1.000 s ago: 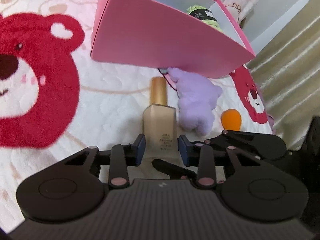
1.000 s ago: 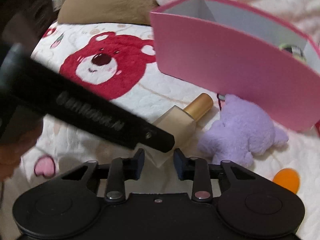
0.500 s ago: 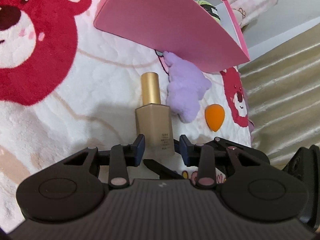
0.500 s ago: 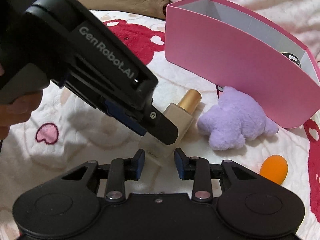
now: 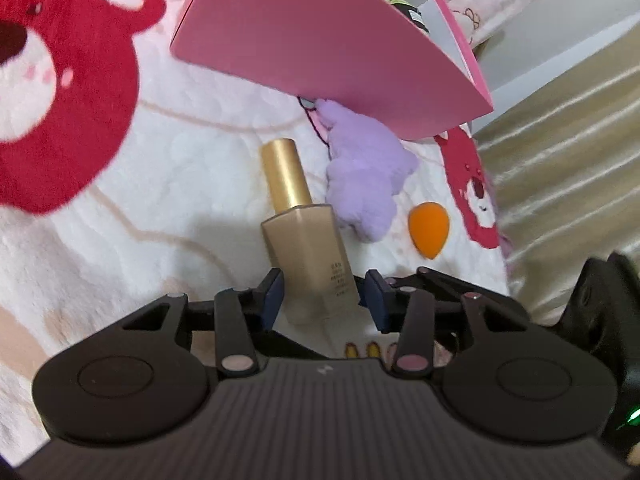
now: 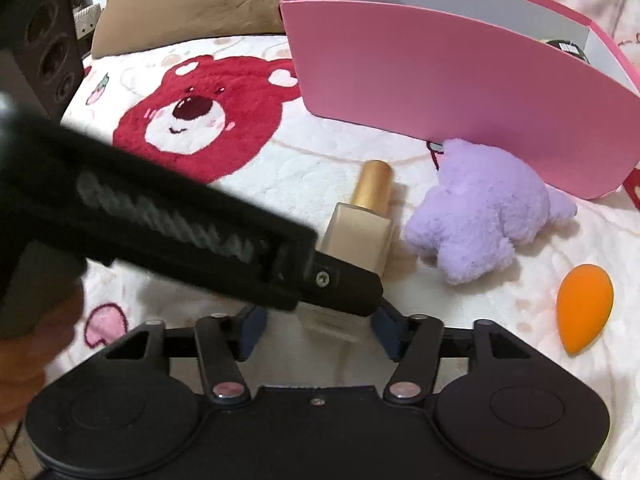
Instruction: Organize objects
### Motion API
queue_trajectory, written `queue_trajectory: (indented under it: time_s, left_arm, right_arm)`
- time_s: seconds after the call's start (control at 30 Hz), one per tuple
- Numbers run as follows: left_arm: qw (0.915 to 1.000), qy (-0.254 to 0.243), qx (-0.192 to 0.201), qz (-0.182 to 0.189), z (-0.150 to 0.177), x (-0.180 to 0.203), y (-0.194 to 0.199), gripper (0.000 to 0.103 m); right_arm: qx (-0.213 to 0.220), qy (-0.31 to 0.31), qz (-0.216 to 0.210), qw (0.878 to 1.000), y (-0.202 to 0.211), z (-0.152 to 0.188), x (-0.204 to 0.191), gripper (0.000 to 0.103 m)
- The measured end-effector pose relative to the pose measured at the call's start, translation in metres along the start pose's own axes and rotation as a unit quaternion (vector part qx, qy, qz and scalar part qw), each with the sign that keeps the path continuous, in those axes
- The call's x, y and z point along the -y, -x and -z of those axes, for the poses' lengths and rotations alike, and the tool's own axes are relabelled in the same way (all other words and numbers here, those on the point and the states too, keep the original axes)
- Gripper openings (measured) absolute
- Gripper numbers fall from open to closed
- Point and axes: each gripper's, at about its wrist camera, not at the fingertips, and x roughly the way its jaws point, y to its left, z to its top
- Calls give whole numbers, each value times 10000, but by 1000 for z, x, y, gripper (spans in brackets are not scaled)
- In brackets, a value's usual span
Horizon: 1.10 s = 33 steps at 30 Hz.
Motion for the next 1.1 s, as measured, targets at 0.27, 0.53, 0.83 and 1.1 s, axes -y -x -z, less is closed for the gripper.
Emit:
queue_trajectory:
  time_s: [0.27, 0.53, 0.83, 1.1]
  left_arm:
    - [9985, -315, 152, -430, 3, 9, -8, 46]
    - [9983, -268, 281, -430, 4, 13, -11, 48]
    - [9973, -424, 261, -546, 11, 22, -8, 45]
    - [9951, -690, 67, -712, 19, 57, 12, 45]
  right_arm:
    - [154, -327, -52, 9993, -12, -3, 12, 44]
    - [225, -1954, -887, 9764, -10, 11, 49, 42]
    - [346, -1327, -783, 9875, -2, 17, 39, 42]
    - [339, -1269, -924, 9870, 36, 21, 39, 42]
